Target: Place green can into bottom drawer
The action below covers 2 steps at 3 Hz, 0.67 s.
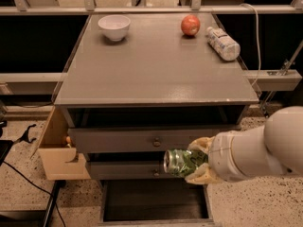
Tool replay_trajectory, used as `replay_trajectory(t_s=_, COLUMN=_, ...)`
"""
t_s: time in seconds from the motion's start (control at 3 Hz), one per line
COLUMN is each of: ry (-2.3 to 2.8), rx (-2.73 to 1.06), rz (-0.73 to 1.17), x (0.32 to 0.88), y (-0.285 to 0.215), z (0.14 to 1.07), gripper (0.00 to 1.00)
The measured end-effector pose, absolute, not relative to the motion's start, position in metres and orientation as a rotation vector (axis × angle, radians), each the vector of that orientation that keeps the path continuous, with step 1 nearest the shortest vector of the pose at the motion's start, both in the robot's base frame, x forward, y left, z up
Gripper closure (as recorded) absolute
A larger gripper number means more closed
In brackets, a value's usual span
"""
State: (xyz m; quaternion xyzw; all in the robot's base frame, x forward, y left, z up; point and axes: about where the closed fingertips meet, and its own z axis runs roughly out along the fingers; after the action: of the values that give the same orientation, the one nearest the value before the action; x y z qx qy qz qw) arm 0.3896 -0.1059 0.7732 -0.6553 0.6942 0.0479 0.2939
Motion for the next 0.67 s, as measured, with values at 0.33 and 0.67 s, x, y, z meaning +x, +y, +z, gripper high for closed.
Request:
replay_trajectory(t_s=0.33, ry=1.800, rx=-1.721, rz=0.124, x=0.3882, y=-0.1018, z=0.7349, gripper=1.00)
replay_trajectory(t_s=0.67, ry=1.782, rx=-1.715, rz=0.086, x=0.3948, y=-0.1026, z=0.7375, gripper=1.00)
